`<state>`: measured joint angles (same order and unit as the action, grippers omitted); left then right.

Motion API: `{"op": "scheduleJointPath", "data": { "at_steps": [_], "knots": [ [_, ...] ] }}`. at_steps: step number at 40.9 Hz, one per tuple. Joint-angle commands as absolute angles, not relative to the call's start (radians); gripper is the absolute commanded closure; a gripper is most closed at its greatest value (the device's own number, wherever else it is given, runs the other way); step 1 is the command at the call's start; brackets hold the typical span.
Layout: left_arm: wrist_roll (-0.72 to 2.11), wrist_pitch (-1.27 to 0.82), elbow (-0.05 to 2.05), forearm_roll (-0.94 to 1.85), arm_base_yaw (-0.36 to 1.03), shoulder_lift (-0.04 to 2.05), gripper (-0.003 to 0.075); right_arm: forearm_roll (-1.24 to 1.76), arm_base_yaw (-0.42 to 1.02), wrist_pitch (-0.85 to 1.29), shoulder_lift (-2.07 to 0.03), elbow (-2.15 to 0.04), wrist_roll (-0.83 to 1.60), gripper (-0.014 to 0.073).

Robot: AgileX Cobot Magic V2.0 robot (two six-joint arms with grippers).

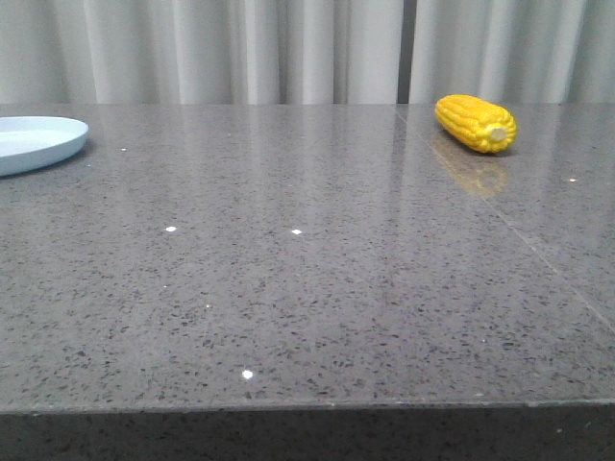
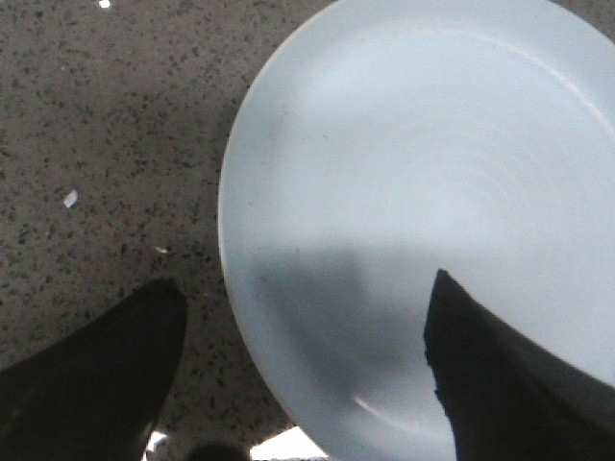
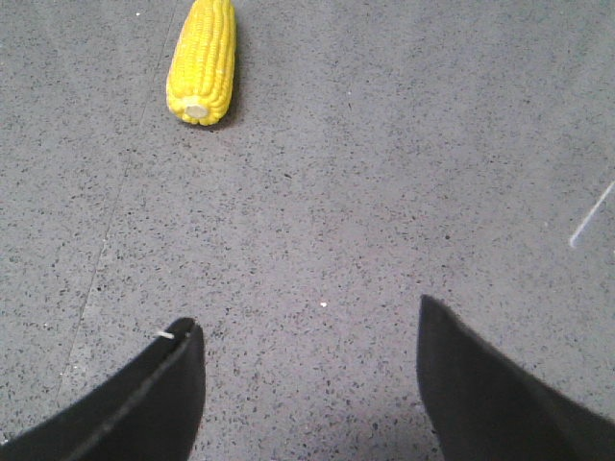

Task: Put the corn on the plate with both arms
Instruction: 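Lower the left gripper toward the rim of the pale blue plate, then push the plate with the left gripper toward the table center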

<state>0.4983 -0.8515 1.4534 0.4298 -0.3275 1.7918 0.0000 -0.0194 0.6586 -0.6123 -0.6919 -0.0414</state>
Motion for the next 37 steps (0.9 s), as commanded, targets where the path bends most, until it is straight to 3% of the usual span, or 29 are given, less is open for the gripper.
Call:
{"op": "scheduleJointPath", "data": {
  "at_steps": [1, 7, 10, 25, 37],
  "knots": [
    [0.500, -0.813, 1.512, 0.468, -0.328, 1.786, 0.0207, 0.000, -0.018, 0.588, -0.620, -0.725, -0.030, 0.0094],
    [0.500, -0.806, 1.518, 0.468, -0.328, 1.816, 0.0211, 0.000, -0.018, 0.588, -0.620, -0.725, -0.030, 0.0094],
    [0.500, -0.806, 1.518, 0.468, -0.328, 1.820, 0.0253, 0.000, -0.018, 0.588, -0.620, -0.725, -0.030, 0.0094],
    [0.500, -0.804, 1.518, 0.468, -0.328, 1.824, 0.0736, 0.000, -0.018, 0.588, -0.620, -0.725, -0.030, 0.0094],
    [0.500, -0.855, 1.593, 0.516, -0.291, 1.818, 0.0741, 0.000, -0.018, 0.588, -0.620, -0.725, -0.030, 0.0094]
  ]
}}
